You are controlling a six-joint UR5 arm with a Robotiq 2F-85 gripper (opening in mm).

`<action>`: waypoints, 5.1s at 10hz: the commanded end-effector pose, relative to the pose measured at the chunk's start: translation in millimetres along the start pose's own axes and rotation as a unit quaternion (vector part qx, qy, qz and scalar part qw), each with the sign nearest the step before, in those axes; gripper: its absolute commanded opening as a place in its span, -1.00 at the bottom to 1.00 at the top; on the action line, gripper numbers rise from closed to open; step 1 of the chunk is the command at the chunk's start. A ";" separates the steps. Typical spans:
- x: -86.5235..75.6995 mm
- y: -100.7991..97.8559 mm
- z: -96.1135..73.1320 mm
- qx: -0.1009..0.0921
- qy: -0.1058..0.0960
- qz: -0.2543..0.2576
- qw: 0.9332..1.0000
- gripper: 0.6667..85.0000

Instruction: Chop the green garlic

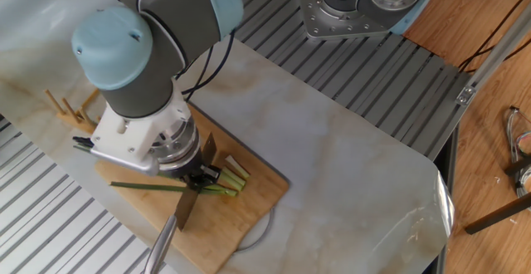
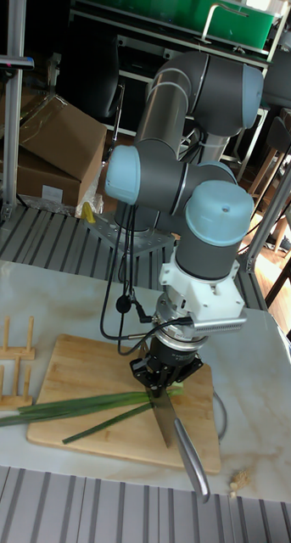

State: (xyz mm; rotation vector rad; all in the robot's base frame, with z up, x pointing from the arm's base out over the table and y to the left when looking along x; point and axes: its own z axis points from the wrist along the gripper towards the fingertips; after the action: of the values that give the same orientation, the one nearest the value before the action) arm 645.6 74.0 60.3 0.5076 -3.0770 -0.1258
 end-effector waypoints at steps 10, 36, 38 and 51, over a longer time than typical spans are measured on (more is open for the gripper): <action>-6.6 -10.5 4.8 -0.002 0.007 -0.007 1.000 -0.98; -18.2 -13.1 -17.5 0.010 -0.010 0.027 1.000 -0.98; -20.1 -15.2 -16.1 0.012 -0.012 0.028 0.999 -0.98; -19.1 -12.1 -7.6 0.006 -0.011 0.009 1.000 -0.98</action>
State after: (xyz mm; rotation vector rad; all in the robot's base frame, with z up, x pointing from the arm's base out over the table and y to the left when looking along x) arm 667.8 65.3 67.6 0.4819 -3.1027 -0.0931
